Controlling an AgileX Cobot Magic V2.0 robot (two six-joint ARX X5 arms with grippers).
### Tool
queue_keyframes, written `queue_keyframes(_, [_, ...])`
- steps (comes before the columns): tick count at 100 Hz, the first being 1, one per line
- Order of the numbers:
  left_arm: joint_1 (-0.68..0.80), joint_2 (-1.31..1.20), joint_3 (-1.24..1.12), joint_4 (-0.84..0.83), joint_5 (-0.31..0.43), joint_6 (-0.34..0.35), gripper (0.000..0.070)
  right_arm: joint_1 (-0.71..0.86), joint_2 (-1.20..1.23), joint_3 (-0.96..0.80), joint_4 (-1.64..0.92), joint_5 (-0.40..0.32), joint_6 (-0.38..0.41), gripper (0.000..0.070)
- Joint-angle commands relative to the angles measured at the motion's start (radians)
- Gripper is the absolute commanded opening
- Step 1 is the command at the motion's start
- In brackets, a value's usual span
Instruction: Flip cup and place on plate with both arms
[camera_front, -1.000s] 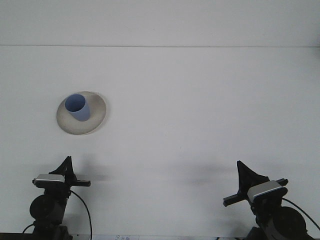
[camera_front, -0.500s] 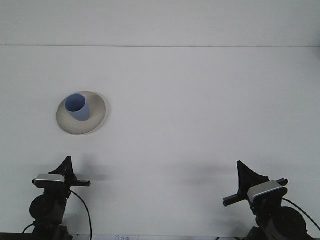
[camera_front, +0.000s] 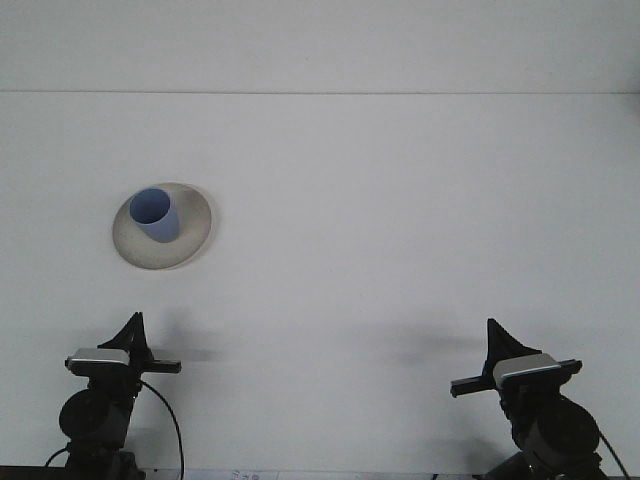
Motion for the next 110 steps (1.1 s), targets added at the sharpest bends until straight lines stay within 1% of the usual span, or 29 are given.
queue_keyframes(1, [0.000, -0.002, -0.019, 0.010, -0.002, 0.001, 0.0016, -0.151, -0.035, -0.071, 0.064, -0.136, -0.069, 0.0007])
queue_keyframes(5, [0.000, -0.002, -0.019, 0.010, -0.002, 0.001, 0.0016, -0.231, -0.065, -0.128, 0.121, -0.214, -0.077, 0.0007])
queue_keyframes(13, [0.000, -0.002, -0.019, 0.010, -0.002, 0.001, 0.0016, -0.357, -0.126, -0.232, 0.226, -0.336, -0.076, 0.0007])
queue_keyframes(18, [0.000, -0.002, -0.019, 0.010, -0.002, 0.001, 0.0016, -0.418, -0.162, -0.288, 0.275, -0.388, -0.074, 0.0007])
queue_keyframes(23, [0.000, -0.002, -0.019, 0.010, -0.002, 0.001, 0.0016, -0.462, -0.160, -0.333, 0.330, -0.415, -0.072, 0.0007])
queue_keyframes(40, [0.000, -0.002, -0.019, 0.009, -0.002, 0.001, 0.0016, -0.525, -0.161, -0.437, 0.420, -0.420, -0.068, 0.0007])
queue_keyframes(67, [0.000, -0.002, -0.018, 0.006, -0.002, 0.001, 0.0016, -0.538, -0.161, -0.435, 0.361, -0.413, -0.074, 0.0007])
queue_keyframes(110, [0.000, -0.002, -0.018, 0.006, -0.002, 0.001, 0.0016, -0.537, -0.161, -0.435, 0.388, -0.412, -0.073, 0.0007])
